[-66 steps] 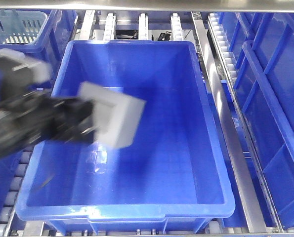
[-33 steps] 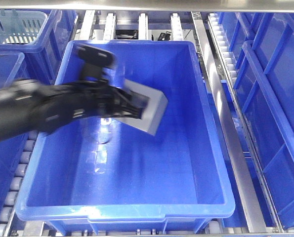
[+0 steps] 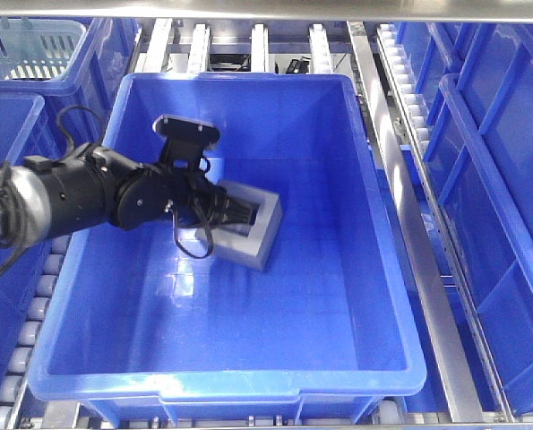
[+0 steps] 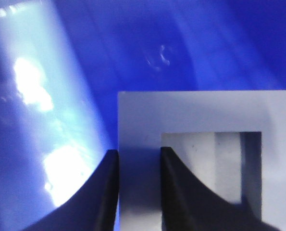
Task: Sort gray base to blue bin
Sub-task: 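Move the left gripper with the block over the blue bin and lower it, then open the left gripper to release the block and raise the arm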
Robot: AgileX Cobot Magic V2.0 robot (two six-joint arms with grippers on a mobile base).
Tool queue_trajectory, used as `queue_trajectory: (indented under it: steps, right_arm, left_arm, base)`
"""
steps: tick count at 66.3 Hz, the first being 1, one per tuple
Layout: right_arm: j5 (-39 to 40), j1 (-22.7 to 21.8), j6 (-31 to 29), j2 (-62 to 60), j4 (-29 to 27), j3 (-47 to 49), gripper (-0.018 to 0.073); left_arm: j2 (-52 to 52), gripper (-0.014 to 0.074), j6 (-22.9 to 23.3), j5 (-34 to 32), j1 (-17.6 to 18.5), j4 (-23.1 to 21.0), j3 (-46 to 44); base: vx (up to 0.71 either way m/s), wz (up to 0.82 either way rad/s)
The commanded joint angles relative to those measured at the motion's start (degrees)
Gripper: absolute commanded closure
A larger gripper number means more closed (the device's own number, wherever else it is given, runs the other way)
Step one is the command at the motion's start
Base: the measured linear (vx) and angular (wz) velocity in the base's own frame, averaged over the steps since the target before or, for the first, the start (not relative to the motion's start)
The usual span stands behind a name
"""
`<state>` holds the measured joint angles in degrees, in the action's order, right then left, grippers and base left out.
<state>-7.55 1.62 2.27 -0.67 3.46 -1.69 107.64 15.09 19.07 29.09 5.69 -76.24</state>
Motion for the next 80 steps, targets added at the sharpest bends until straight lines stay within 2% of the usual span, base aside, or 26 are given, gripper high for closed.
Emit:
queue_trajectory:
  steps: [1, 13, 23, 42, 56, 61, 80]
  right_arm:
    - [4.24, -0.17, -0.37, -0.66, 0.36, -0.88, 0.0568]
    - [4.24, -0.17, -0.37, -0.66, 0.36, -0.88, 0.0568]
    - [4.24, -0.17, -0.37, -0.66, 0.36, -0.88, 0.0568]
    - [4.24, -0.17, -0.37, -0.66, 0.36, -0.88, 0.0568]
    - [4.24, -0.17, -0.37, -0.66, 0.36, -0.88, 0.0568]
    - [4.24, -0.17, -0.37, -0.66, 0.36, -0.88, 0.0568]
    - [4.24, -0.17, -0.37, -0.66, 0.36, -0.88, 0.0568]
  left_arm:
    - [-2.95, 0.0423, 0.89, -4.58, 0.04, -0.33, -2.3]
    - [-2.95, 0.03, 0.89, -3.9, 0.04, -0.33, -2.3]
    - [-2.95, 0.0239, 0.89, -3.49, 0.04, -0.33, -2.3]
    - [-6.03, 0.0234, 0.89, -2.18, 0.04, -0.33, -2.3]
    - [-9.58, 0.0234, -0.13, 1.49, 0.04, -0.28, -1.32]
    - [-11.29, 0.0234, -0.13, -0.32, 0.04, -0.21, 1.02]
    - [-23.73, 0.0234, -0.07, -17.96, 0.04, -0.26, 19.22]
  base:
    - [0.0, 0.0]
    - [0.0, 0.0]
    - [0.0, 0.0]
    - [0.0, 0.0]
    - [0.0, 0.0]
    - [0.0, 0.0]
    - [0.0, 0.0]
